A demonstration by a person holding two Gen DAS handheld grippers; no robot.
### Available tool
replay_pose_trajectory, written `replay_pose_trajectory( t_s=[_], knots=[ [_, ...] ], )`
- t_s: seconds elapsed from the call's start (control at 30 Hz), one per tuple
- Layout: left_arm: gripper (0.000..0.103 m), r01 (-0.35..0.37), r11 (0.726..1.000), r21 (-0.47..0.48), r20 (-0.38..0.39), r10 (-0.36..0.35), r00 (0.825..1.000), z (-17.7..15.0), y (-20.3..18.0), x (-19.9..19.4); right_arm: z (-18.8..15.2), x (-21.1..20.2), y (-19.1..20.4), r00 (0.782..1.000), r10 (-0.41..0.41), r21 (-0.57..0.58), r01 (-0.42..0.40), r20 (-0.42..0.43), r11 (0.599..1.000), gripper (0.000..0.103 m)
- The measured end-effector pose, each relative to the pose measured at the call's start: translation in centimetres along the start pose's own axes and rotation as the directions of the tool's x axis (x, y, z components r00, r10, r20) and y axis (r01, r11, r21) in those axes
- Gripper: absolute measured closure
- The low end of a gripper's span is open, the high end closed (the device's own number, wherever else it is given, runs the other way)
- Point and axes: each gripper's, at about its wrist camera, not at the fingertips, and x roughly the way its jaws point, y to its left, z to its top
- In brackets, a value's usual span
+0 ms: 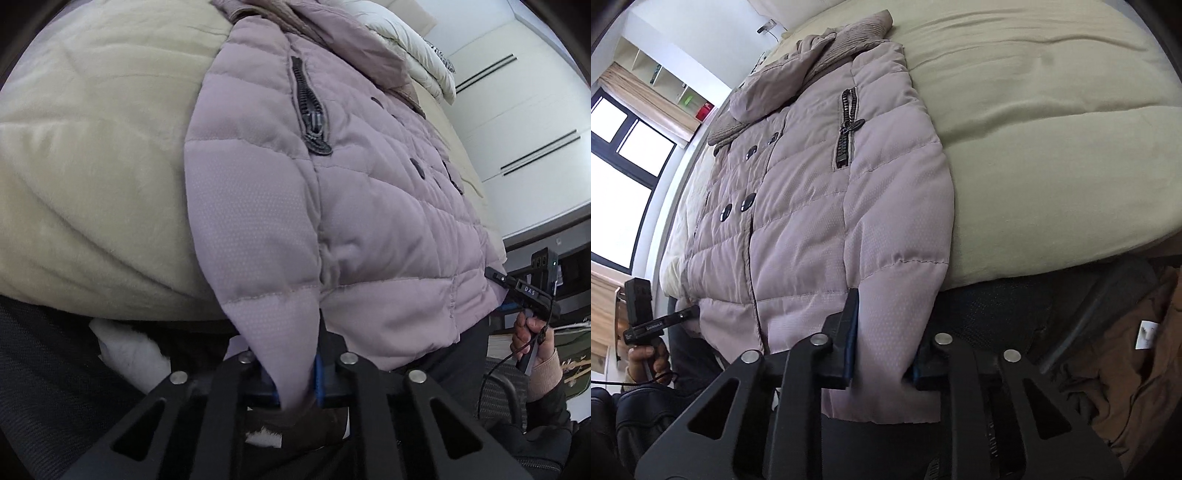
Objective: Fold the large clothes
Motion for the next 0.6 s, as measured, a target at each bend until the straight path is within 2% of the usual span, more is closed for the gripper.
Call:
replay_pose_trajectory(
  t_s=[0.03,0.17,0.27,0.37,0.43,0.5,0.6],
  knots=[
    [0.092,-0.011,1.000,0.020,0.001,0.011,1.000,0.0,-0.3,-0.2,-0.1,-0.1,0.7,1.000,-0.018,-0.018,0.018,0.010,1.000,0.092],
    [0.096,-0.029,0.996,0.084,-0.012,0.030,0.999,-0.7,-1.4,-1.8,-0.7,-1.5,2.7,0.998,-0.048,-0.075,0.052,0.050,0.996,0.095],
    [0.096,-0.044,0.989,0.142,-0.049,0.052,0.997,-1.8,-2.1,-3.5,-1.8,-3.0,3.6,0.998,-0.033,-0.087,0.037,0.050,0.995,0.096],
    [0.096,-0.031,0.991,0.131,-0.064,0.040,0.997,-2.1,-2.0,-5.2,-3.1,-4.1,4.6,0.999,0.010,-0.091,-0.007,0.032,0.996,0.096],
    [0.096,0.018,0.997,0.075,-0.040,-0.015,0.999,-1.6,-1.4,-6.7,-3.5,-5.0,5.3,0.997,0.070,-0.085,-0.066,0.044,0.994,0.096],
    [0.097,0.091,0.996,0.017,0.017,-0.091,0.996,-0.4,-0.9,-8.5,-2.7,-5.9,5.9,0.989,0.123,-0.081,-0.116,0.078,0.990,0.096],
    [0.097,0.195,0.981,-0.027,0.149,-0.188,0.971,1.8,-0.9,-11.6,0.2,-7.3,6.4,0.968,0.202,-0.076,-0.192,0.151,0.978,0.096]
  ],
)
